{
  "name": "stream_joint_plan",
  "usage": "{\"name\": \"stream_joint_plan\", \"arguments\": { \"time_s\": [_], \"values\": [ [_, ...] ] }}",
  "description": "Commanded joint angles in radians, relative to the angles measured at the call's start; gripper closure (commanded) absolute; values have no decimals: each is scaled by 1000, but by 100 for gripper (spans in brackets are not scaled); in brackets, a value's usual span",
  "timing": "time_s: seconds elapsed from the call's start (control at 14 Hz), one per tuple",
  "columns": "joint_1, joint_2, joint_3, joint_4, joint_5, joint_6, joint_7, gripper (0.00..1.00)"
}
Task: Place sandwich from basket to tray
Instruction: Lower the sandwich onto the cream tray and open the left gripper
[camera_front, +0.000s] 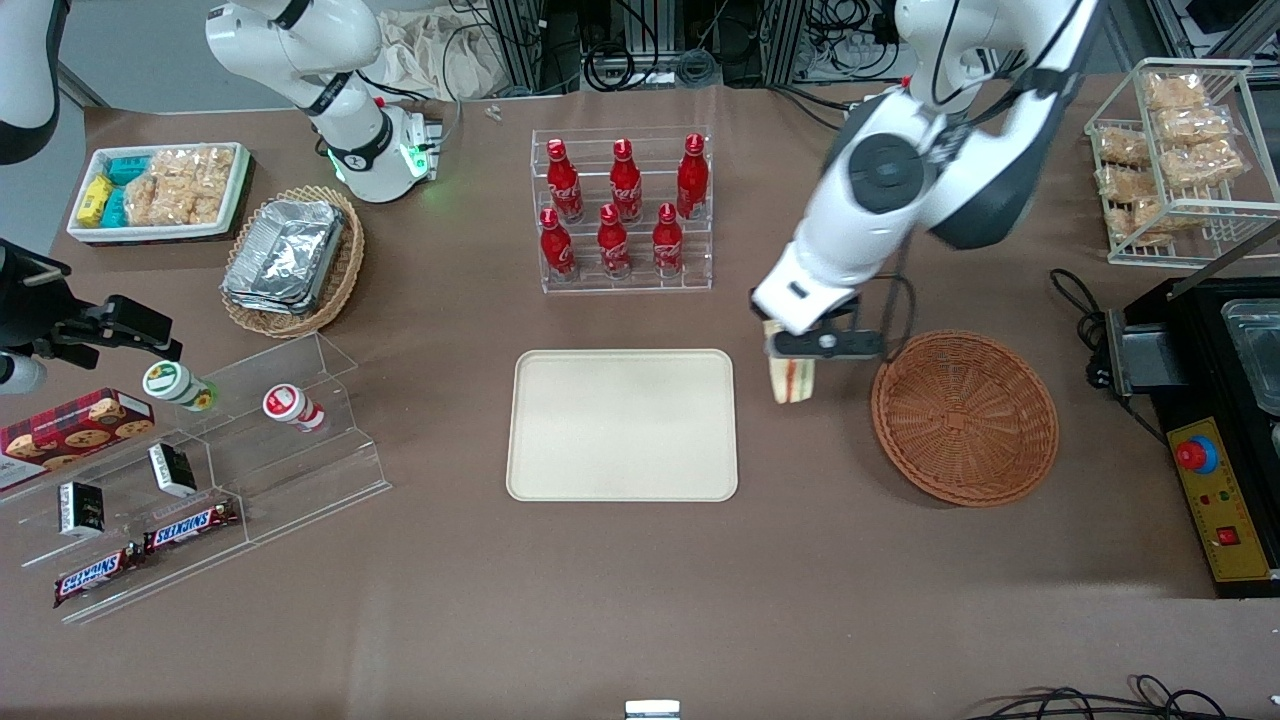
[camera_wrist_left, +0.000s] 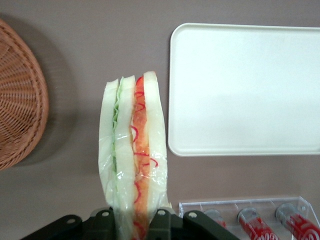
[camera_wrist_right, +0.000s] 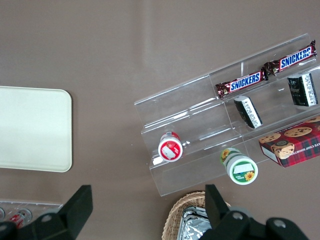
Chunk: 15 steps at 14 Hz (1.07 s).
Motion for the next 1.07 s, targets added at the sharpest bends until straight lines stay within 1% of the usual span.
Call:
{"name": "stream_joint_plan", "arguments": {
  "time_s": [0.0,0.21,0.29,0.43,0.5,0.71,0.86,1.0],
  "values": [
    [-69,125,2,98,107,31,-65,100],
    [-102,186,4,93,138,144,-75,100],
    [-125,216,4,95,170,184,-103,100],
    [-131,285,4,98,276,232,-156,100],
    [-131,314,4,93,302,264,-159,100],
    [-131,374,7,92,312,327,-154,100],
    [-131,415,7,96,342,333,-162,100],
    [-132,435,7,96,358,341,-174,100]
  ]
}}
